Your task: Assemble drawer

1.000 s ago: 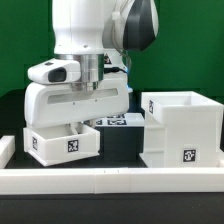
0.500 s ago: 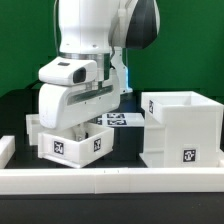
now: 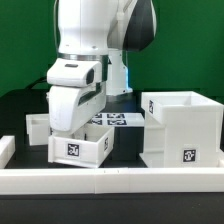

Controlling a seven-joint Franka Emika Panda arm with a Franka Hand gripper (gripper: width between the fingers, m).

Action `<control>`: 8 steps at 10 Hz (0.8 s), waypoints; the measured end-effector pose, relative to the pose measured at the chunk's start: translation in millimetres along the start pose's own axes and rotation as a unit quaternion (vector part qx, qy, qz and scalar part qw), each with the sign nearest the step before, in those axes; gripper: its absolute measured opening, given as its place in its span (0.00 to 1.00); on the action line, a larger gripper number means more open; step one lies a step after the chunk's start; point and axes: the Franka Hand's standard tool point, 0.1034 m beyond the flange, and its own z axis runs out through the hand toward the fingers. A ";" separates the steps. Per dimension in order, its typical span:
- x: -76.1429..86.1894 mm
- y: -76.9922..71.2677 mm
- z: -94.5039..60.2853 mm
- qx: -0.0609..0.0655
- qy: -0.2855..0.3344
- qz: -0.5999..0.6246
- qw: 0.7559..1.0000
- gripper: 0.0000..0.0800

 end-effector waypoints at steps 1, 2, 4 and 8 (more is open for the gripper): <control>1.9 0.6 -0.4 -0.001 -0.005 -0.040 0.999 0.05; 3.1 0.2 -0.2 -0.001 -0.009 -0.076 0.997 0.05; 6.1 -0.7 1.4 0.002 -0.010 -0.075 0.997 0.05; 11.9 1.8 6.0 0.005 -0.008 -0.079 0.997 0.05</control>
Offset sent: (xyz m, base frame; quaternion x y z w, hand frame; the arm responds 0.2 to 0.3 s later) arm 0.0070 0.0106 -0.0018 0.0085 0.0065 0.0083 0.9999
